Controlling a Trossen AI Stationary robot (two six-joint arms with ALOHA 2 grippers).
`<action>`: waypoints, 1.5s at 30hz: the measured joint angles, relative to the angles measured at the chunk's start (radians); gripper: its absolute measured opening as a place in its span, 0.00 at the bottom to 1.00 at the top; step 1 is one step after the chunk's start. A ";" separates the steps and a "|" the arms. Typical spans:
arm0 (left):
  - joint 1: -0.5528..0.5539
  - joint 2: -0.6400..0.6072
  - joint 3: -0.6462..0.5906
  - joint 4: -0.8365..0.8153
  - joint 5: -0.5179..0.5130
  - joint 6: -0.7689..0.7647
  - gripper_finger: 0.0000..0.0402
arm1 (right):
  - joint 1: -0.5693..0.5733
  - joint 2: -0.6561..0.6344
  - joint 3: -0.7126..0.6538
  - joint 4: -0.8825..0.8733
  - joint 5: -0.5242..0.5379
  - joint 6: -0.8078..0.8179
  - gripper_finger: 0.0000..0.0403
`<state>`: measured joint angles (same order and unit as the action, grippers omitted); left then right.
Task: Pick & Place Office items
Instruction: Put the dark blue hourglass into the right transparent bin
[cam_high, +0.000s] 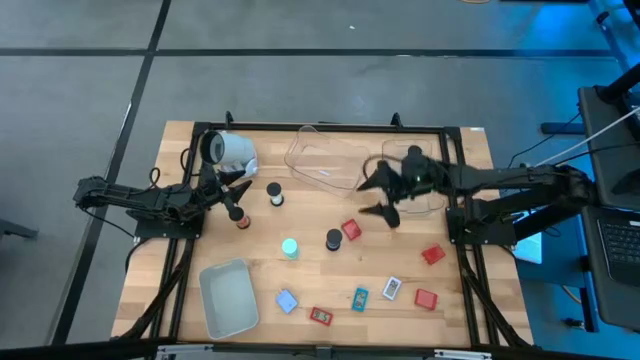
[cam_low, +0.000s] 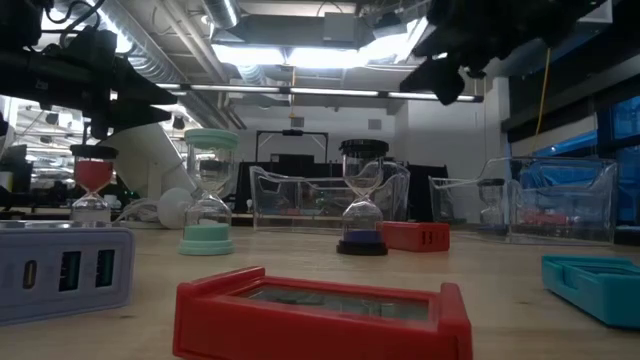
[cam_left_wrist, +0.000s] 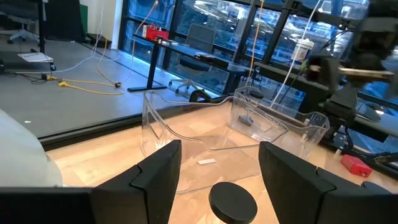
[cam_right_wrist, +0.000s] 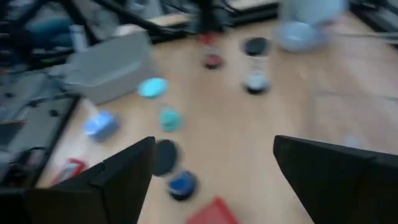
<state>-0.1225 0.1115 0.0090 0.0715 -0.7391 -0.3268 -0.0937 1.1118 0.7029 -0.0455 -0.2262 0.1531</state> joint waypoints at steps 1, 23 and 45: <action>0.000 0.000 0.000 0.000 0.000 -0.001 0.53 | 0.025 0.007 -0.020 0.046 0.009 0.014 0.84; 0.000 0.000 0.000 0.000 0.008 -0.027 0.53 | 0.219 0.485 -0.050 0.499 0.184 -0.057 0.92; 0.000 0.000 0.000 0.000 0.008 -0.018 0.53 | 0.219 0.546 0.024 0.457 0.123 -0.056 0.91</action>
<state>-0.1225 0.1116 0.0092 0.0717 -0.7315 -0.3447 0.1253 1.6581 0.7273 0.4113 -0.1031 0.0967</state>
